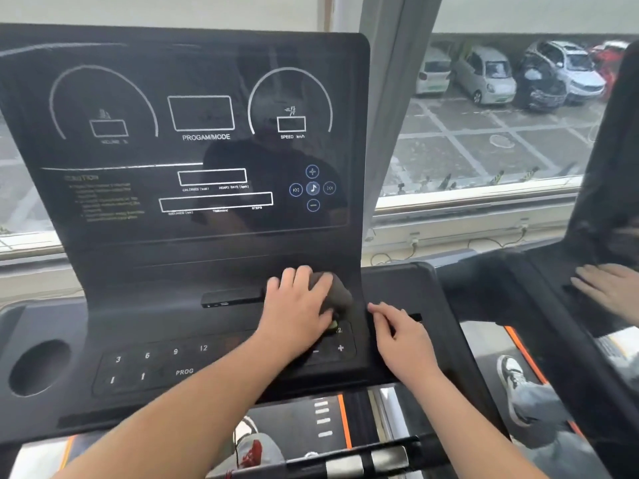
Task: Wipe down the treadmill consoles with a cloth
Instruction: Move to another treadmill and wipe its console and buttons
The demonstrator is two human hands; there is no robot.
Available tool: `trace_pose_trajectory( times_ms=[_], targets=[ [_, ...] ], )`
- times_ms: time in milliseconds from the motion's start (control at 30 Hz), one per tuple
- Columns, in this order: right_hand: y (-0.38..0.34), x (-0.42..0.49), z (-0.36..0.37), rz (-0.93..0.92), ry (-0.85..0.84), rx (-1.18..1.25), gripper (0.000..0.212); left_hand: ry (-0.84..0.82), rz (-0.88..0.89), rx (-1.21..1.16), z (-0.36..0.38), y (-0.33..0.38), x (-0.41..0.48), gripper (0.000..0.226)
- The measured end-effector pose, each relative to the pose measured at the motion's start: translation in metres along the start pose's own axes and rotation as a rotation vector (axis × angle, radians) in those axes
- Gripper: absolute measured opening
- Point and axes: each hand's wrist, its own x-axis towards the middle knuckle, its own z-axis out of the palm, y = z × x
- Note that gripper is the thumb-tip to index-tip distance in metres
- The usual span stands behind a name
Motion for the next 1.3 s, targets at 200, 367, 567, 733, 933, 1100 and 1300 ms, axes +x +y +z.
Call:
trace_pose_trajectory(
  times_ms=[200,367,567,733,933,1100,1300],
  targets=[
    [0.0,0.002,0.0,0.022,-0.029,0.065,0.025,-0.025,-0.036,-0.209,0.001,0.052,-0.055,0.058],
    [0.005,0.005,0.004,0.0,0.009,0.117,0.024,-0.068,0.343,-0.217,0.007,0.032,-0.058,0.061],
    [-0.001,0.0,-0.002,0.008,-0.005,0.198,0.024,-0.086,-0.167,-0.139,-0.001,0.016,-0.014,0.062],
    [0.0,0.002,0.0,-0.008,0.036,0.202,0.028,-0.033,0.091,-0.216,0.007,0.059,-0.072,0.061],
    [0.0,0.003,-0.003,0.036,0.012,0.26,0.023,-0.055,0.382,-0.124,0.007,0.022,-0.024,0.063],
    [-0.006,-0.002,-0.011,0.118,-0.03,0.401,0.031,0.034,0.076,-0.001,0.012,0.012,0.018,0.071],
    [-0.007,-0.002,-0.012,0.137,-0.046,0.41,0.034,0.013,-0.057,-0.079,0.006,0.032,0.027,0.066]
  ],
)
